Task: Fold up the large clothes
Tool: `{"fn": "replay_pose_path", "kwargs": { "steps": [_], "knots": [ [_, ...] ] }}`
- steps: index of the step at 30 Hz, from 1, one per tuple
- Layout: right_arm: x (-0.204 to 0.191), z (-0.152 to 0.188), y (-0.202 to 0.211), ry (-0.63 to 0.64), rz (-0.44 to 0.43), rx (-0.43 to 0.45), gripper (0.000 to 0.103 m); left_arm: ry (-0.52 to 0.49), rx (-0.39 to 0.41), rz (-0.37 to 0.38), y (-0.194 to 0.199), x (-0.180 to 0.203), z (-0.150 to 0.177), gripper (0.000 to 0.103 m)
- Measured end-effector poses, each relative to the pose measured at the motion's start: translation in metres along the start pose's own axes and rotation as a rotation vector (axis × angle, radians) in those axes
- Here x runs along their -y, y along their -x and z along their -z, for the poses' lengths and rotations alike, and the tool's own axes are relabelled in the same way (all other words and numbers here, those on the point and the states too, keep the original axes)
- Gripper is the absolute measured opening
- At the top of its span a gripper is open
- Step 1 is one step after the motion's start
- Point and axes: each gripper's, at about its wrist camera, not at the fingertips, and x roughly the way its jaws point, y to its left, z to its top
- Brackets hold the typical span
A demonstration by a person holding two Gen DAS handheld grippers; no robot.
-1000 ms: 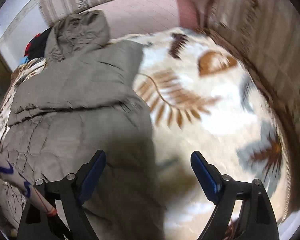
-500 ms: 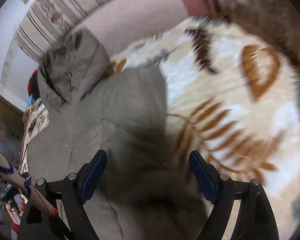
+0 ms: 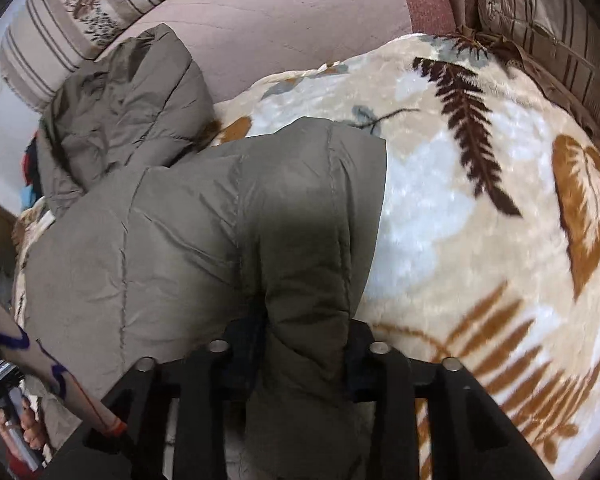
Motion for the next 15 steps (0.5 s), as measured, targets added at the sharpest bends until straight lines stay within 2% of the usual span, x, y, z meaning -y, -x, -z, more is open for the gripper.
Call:
{"fn": "replay_pose_path", "kwargs": {
  "steps": [2, 3, 4, 7, 9, 12, 15],
  "knots": [
    [0.002, 0.001, 0.006, 0.008, 0.023, 0.018, 0.060, 0.002, 0.019, -0.012, 0.009, -0.002, 0.007, 0.073],
    [0.005, 0.002, 0.009, 0.010, 0.032, 0.025, 0.069, 0.009, 0.027, -0.014, 0.016, -0.005, 0.012, 0.073],
    [0.008, 0.008, 0.017, 0.007, 0.050, 0.043, 0.071, 0.020, 0.040, -0.008, 0.026, -0.009, 0.017, 0.073],
    [0.016, 0.023, 0.047, 0.010, 0.069, 0.116, 0.071, 0.039, 0.102, 0.034, 0.053, -0.020, 0.023, 0.075],
    [0.019, 0.036, 0.068, 0.020, 0.075, 0.150, 0.071, 0.045, 0.126, 0.065, 0.065, -0.020, 0.022, 0.082],
    [0.022, 0.058, 0.097, 0.046, 0.030, 0.166, 0.071, 0.036, 0.148, 0.102, 0.073, -0.009, 0.010, 0.082],
    [0.022, 0.078, 0.112, 0.068, -0.013, 0.162, 0.071, 0.025, 0.178, 0.141, 0.066, 0.009, -0.009, 0.088]
  ]
}}
